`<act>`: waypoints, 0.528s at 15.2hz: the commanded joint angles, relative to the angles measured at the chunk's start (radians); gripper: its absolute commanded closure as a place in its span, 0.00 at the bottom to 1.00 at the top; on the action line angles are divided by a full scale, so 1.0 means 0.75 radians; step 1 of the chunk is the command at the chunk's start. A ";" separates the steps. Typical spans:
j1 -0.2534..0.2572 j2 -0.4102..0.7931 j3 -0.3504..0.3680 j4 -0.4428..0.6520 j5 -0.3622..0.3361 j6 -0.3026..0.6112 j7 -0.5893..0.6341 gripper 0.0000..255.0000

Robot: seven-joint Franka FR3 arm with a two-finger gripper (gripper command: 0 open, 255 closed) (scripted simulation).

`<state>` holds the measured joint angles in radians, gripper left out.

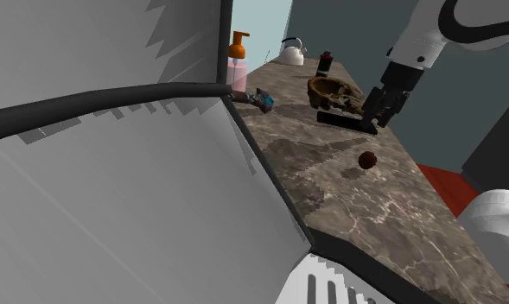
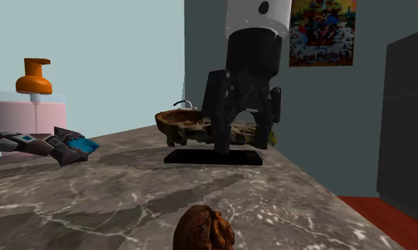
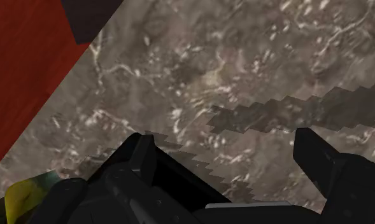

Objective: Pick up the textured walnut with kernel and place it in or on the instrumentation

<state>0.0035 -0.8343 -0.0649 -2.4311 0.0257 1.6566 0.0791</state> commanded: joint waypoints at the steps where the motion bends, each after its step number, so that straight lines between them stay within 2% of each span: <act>1: 0.000 0.000 0.000 0.000 0.000 0.000 0.000 0.00; 8: 0.078 -0.070 0.241 0.032 0.100 -0.148 0.216 0.00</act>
<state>0.0541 -0.8827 0.0924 -2.4150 0.0905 1.5638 0.2194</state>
